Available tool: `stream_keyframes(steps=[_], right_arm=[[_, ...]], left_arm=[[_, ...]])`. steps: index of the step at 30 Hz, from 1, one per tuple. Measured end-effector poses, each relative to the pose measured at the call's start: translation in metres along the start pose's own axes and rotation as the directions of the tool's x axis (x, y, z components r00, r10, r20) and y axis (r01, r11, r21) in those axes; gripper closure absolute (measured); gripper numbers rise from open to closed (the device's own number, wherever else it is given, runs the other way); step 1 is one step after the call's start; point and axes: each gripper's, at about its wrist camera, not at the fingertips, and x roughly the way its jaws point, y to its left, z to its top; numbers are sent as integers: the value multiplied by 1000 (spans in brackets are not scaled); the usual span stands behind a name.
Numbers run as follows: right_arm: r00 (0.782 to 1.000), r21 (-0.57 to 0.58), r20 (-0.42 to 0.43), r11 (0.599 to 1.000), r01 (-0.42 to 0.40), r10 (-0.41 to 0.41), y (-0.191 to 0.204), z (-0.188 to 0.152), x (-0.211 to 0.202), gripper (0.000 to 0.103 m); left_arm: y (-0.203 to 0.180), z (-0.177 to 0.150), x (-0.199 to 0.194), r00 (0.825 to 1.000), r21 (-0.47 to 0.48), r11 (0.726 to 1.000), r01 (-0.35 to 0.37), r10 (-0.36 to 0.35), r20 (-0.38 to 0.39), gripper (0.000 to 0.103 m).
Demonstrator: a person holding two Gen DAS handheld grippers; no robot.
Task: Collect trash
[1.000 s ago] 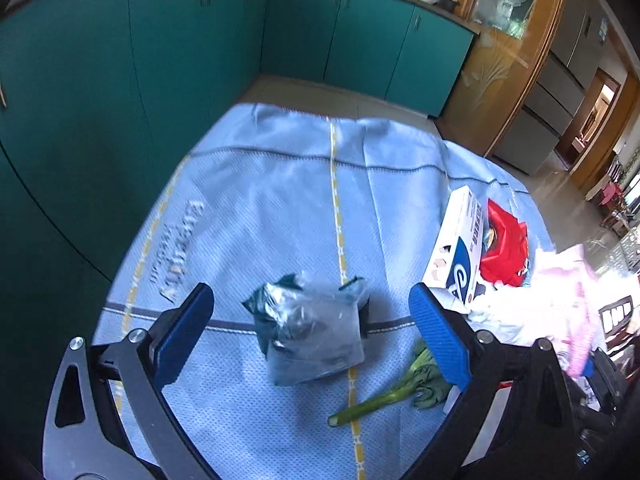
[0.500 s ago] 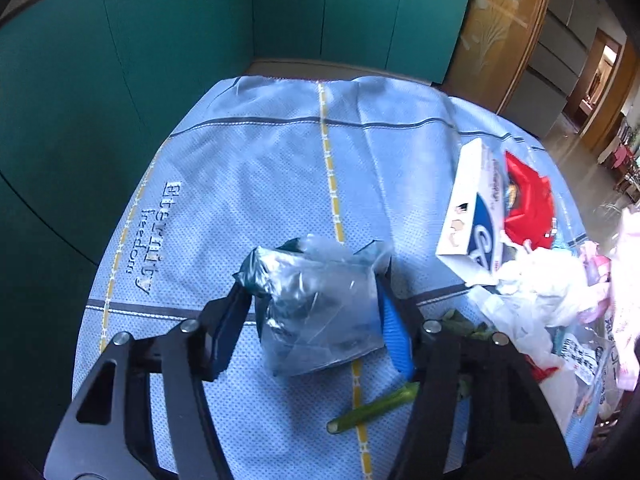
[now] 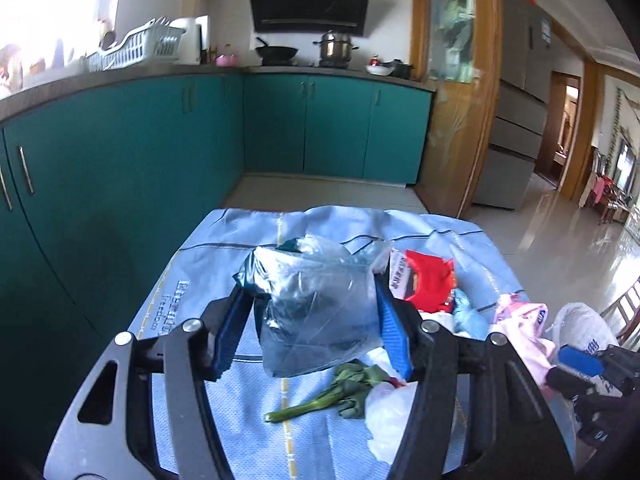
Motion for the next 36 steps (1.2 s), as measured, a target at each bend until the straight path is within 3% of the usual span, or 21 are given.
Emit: stream_keyframes(steps=[2, 3, 4, 6, 8, 16, 25, 26, 30, 36], right_arm=[[1000, -6, -17, 1000, -14, 14, 2, -3, 4, 69], [1000, -2, -20, 1000, -12, 12, 4, -3, 5, 63], [1000, 11, -26, 1000, -5, 5, 3, -4, 7, 57], [1000, 38, -18, 999, 22, -22, -2, -4, 7, 30], [998, 80, -8, 995, 56, -56, -9, -4, 8, 22], [993, 197, -101, 978, 75, -55, -32, -12, 32, 20], [990, 117, -126, 990, 76, -61, -14, -14, 41, 20], [990, 107, -124, 991, 77, -63, -13, -14, 41, 22], [989, 52, -143, 998, 47, -39, -3, -16, 43, 60], [990, -13, -139, 1000, 5, -6, 11, -17, 43, 82]], left_arm=[[-3, -1, 0, 1000, 10, 1000, 6, -6, -9, 42], [-3, -2, -1, 1000, 11, 1000, 7, -7, -13, 42], [-3, -3, 0, 1000, 9, 1000, 7, -6, -21, 42], [-2, -3, 1, 1000, 3, 1000, 7, -7, -24, 42], [-1, -3, 0, 1000, 1, 1000, 7, -7, -22, 42], [0, -3, 0, 1000, -4, 1000, 15, -15, -13, 42], [-2, -5, -2, 1000, 10, 1000, 16, -16, -8, 41], [-1, -5, -2, 1000, 10, 1000, 16, -16, -8, 41], [-2, -5, -2, 1000, 11, 1000, 16, -16, -8, 41], [-2, -5, -2, 1000, 11, 1000, 17, -17, -9, 41]])
